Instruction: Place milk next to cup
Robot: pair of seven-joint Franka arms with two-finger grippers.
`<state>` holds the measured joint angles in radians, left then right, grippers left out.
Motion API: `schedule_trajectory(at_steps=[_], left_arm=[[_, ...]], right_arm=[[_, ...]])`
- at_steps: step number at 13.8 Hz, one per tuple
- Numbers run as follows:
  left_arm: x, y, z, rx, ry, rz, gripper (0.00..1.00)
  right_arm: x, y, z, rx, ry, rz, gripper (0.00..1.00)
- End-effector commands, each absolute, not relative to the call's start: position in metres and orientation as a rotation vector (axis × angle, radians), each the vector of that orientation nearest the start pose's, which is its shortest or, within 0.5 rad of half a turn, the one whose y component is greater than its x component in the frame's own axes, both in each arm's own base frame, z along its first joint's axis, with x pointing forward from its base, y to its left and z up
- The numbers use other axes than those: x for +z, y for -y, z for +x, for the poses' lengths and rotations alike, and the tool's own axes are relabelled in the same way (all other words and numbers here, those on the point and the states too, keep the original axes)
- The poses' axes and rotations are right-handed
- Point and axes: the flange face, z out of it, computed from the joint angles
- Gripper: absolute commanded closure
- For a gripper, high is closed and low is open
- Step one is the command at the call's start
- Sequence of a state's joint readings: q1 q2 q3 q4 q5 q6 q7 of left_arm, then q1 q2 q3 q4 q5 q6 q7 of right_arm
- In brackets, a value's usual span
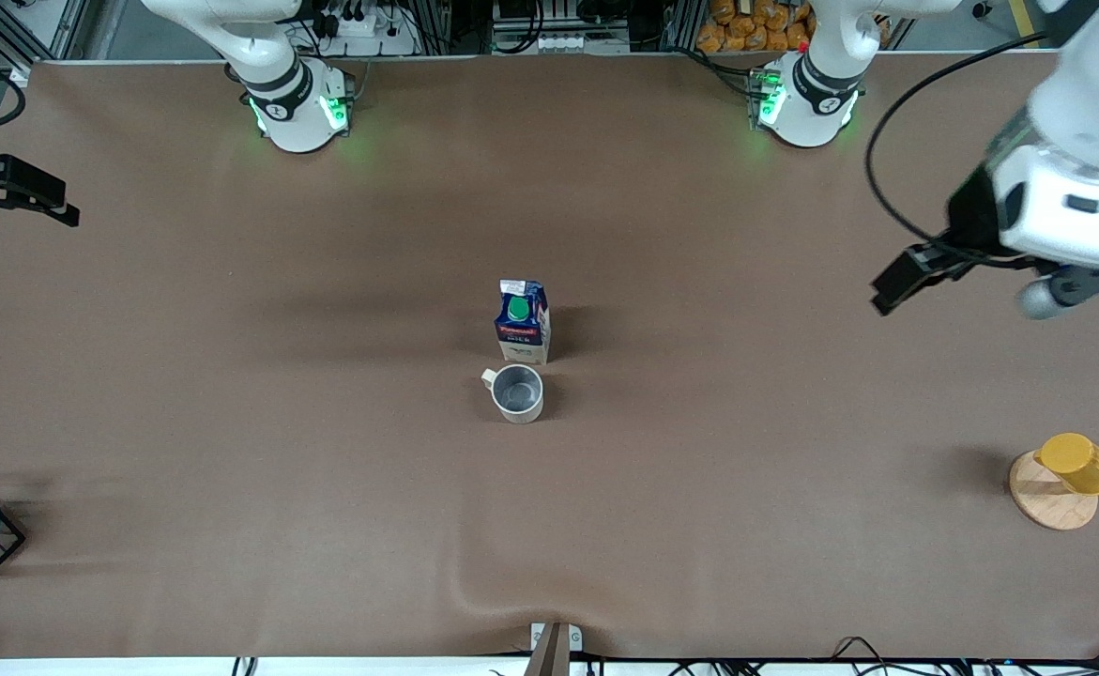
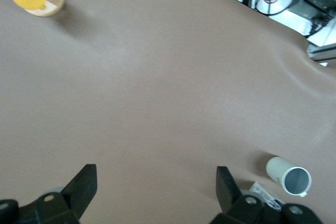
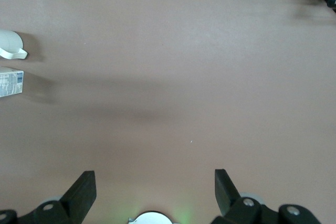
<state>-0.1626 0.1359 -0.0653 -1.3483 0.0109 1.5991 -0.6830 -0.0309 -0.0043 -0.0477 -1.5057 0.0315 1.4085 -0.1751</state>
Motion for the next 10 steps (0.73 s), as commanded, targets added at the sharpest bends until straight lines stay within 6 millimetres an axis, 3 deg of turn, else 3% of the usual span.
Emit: schedule_trajectory(at_steps=[1,3,8,10], left_arm=[[0.662,0.098,0.561,-0.169,0.642,-3.093,0.0],[0.666,0.068,0.551,-0.153,0.539,-3.099,0.0],[0.675,0.019,0.545,-0.135,0.166,-3.119,0.0],[0.676,0.017,0.539,-0.087,0.152,-3.119,0.0]], right_arm=[[0.648,0.04,0.536,0.084,0.2,-3.149,0.0],[0.643,0.044,0.533,0.122,0.187,-3.156,0.0],[0.635,0.046,0.544,0.12,0.171,-3.158,0.0],[0.638,0.043,0.55,0.107,0.177,-3.168,0.0]])
